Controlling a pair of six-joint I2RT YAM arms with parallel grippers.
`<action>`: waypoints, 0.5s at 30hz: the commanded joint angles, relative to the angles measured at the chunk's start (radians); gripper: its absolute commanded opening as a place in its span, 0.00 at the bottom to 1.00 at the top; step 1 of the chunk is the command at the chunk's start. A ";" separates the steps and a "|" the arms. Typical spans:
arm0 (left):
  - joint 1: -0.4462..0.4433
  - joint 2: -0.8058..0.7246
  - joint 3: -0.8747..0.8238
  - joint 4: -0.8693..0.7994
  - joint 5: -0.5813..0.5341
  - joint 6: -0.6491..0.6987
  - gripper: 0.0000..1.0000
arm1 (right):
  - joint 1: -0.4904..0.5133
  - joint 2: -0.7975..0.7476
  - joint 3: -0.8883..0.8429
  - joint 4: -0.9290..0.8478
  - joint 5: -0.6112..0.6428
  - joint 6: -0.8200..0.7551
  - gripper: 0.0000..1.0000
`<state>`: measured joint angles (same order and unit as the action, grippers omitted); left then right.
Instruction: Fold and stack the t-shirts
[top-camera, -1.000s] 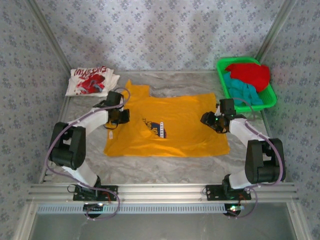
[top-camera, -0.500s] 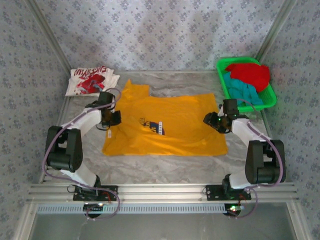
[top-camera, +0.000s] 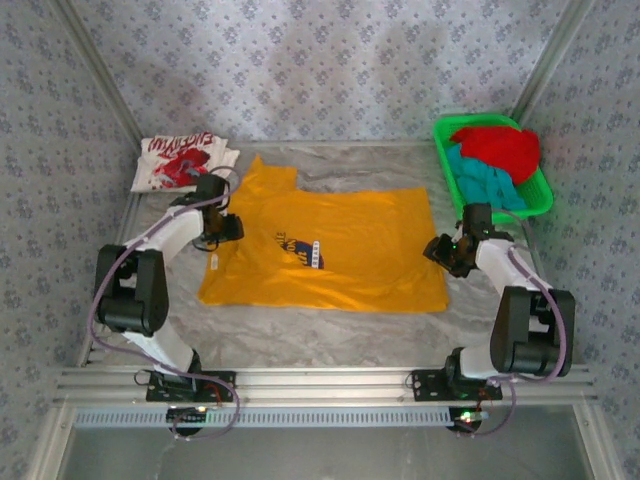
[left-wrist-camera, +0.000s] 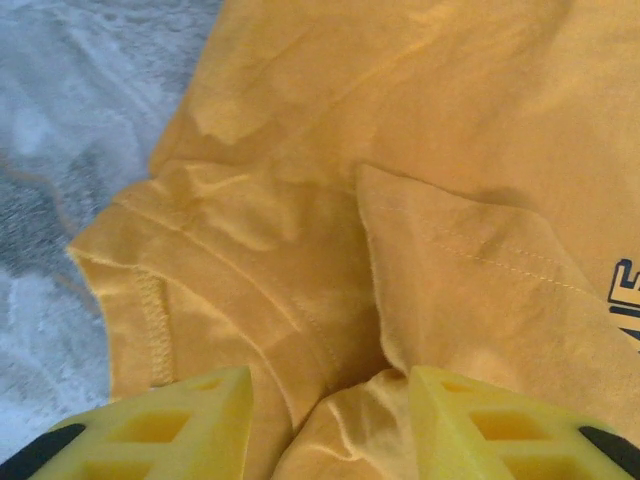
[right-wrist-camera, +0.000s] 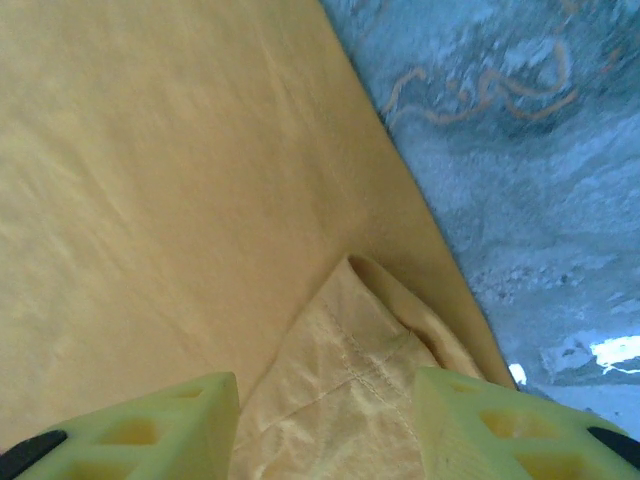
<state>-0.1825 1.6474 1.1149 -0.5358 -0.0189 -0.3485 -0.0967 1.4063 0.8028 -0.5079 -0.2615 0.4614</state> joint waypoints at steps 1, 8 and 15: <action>-0.038 -0.113 -0.036 -0.047 -0.069 -0.056 0.47 | -0.006 0.048 -0.008 -0.040 -0.046 -0.056 0.51; -0.114 -0.157 -0.198 0.048 -0.083 -0.124 0.48 | 0.017 0.122 -0.007 0.009 -0.045 -0.042 0.38; -0.081 -0.103 -0.277 0.123 -0.092 -0.154 0.47 | -0.009 0.060 -0.019 -0.021 0.004 0.001 0.00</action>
<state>-0.2825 1.5257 0.8474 -0.4656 -0.0978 -0.4702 -0.0879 1.5131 0.7952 -0.4984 -0.2878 0.4404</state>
